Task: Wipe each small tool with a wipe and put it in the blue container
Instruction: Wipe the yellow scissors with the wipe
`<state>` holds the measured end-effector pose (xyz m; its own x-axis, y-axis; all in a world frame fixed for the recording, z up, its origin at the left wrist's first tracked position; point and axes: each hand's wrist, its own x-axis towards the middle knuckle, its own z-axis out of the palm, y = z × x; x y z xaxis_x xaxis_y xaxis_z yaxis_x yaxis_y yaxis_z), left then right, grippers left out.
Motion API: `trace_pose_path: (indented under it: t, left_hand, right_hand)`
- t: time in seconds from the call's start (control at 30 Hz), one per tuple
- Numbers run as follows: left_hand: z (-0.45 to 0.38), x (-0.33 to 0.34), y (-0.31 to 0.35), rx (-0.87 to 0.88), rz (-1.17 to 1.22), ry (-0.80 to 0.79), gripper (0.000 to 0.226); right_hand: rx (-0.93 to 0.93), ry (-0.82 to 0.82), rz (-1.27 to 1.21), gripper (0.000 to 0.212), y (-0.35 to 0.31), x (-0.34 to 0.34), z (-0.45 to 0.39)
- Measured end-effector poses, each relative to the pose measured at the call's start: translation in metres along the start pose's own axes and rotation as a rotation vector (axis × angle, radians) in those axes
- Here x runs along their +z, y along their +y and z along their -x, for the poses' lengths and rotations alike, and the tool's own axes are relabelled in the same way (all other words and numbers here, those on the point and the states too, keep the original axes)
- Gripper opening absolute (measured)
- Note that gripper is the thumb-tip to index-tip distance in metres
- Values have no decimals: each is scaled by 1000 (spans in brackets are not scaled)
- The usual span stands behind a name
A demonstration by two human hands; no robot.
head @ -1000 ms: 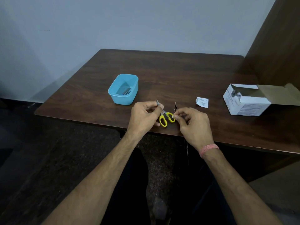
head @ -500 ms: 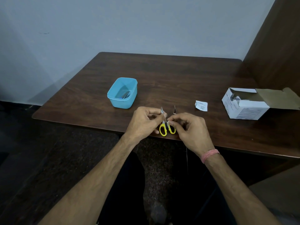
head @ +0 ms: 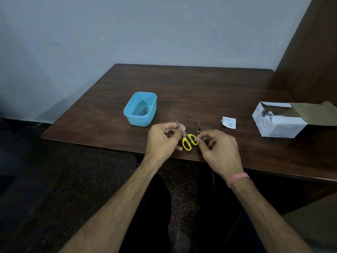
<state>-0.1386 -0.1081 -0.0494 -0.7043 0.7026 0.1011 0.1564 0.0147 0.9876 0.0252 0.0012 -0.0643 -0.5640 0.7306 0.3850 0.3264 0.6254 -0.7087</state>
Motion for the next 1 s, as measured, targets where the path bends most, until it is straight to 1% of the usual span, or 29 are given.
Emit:
trace_pose_path:
  t: [0.13, 0.27, 0.4, 0.53, 0.73, 0.9, 1.0]
  left_hand:
    - [0, 1, 0, -5, -9, 18, 8]
    - [0, 0, -1, -10, 2, 16, 8]
    - [-2, 0, -4, -10, 7, 5, 2]
    - [-2, 0, -5, -21, -1, -16, 14]
    - [-1, -3, 1, -21, -34, -65, 9]
    - [-1, -5, 1, -14, -41, -110, 13]
    - [-3, -6, 0, -26, -46, -110, 11]
  right_hand:
    - [-8, -3, 13, 13, -1, 0, 1]
    - [-53, -77, -10, 15, 2, -2, 1]
    - [-72, -85, -42, 15, 3, -3, 2]
    - [-77, -97, -84, 16, 3, 0, 0]
    - [-135, -98, -30, 11, -3, 3, -3]
    - [-190, -65, -7, 10, -14, 8, -11]
    - [-215, -95, 34, 12, -19, 8, -10]
